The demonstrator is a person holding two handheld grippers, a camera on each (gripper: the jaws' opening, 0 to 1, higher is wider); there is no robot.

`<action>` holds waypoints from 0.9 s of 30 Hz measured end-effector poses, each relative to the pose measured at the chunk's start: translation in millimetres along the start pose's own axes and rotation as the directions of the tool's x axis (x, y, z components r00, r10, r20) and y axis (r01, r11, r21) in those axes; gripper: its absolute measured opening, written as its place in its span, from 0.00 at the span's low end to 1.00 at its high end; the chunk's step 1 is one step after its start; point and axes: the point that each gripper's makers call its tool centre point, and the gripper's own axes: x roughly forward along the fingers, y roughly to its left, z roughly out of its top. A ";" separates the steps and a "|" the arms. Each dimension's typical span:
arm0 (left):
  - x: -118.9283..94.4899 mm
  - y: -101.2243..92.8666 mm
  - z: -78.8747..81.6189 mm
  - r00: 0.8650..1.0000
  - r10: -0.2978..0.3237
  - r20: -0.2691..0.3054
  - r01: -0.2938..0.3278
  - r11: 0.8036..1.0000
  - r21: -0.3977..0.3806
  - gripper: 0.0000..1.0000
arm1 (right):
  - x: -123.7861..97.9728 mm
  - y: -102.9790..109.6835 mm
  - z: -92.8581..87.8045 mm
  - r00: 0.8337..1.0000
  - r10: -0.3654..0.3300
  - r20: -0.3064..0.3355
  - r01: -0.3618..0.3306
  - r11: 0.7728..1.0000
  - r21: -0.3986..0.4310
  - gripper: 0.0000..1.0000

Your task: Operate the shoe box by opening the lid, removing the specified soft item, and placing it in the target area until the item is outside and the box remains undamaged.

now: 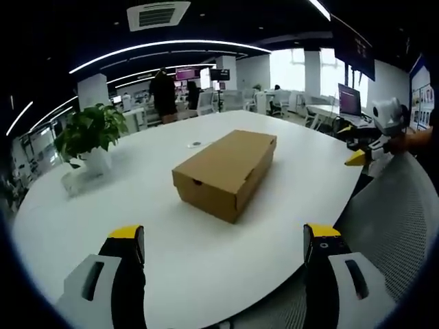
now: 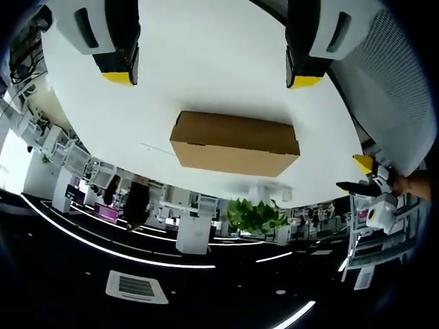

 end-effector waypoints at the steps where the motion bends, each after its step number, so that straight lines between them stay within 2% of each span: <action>1: 0.0 0.6 0.2 1.000 0.001 -0.003 -0.001 1.000 -0.008 1.00 | 0.6 -1.0 -0.7 1.000 0.000 -0.009 0.000 1.000 0.004 0.88; 3: -0.6 1.7 2.9 1.000 0.010 0.011 -0.010 1.000 -0.005 1.00 | 0.0 -0.6 1.6 1.000 0.004 0.009 -0.004 1.000 0.006 0.88; 7: 0.0 0.4 3.2 1.000 0.009 0.008 -0.009 1.000 -0.012 1.00 | 0.6 0.1 -0.1 1.000 0.011 0.001 -0.011 1.000 0.001 0.87; 13: -0.8 -3.4 4.0 1.000 0.006 0.005 -0.006 1.000 0.019 1.00 | -0.4 -1.1 -2.3 1.000 0.007 -0.004 -0.007 1.000 0.009 0.87; 17: -4.4 5.0 6.2 0.999 0.036 0.027 -0.036 0.999 -0.009 1.00 | -0.1 -3.2 -1.3 1.000 0.007 0.004 -0.008 0.999 0.042 0.88; 19: -3.3 7.1 3.6 0.999 0.038 0.019 -0.037 0.999 -0.035 1.00 | -0.6 -3.9 -1.7 1.000 0.005 0.005 -0.005 0.999 0.047 0.88; 27: -2.0 1.7 2.4 1.000 0.015 0.006 -0.015 0.999 -0.037 1.00 | -2.2 -6.2 -1.0 1.000 -0.010 0.008 0.010 0.998 0.056 0.88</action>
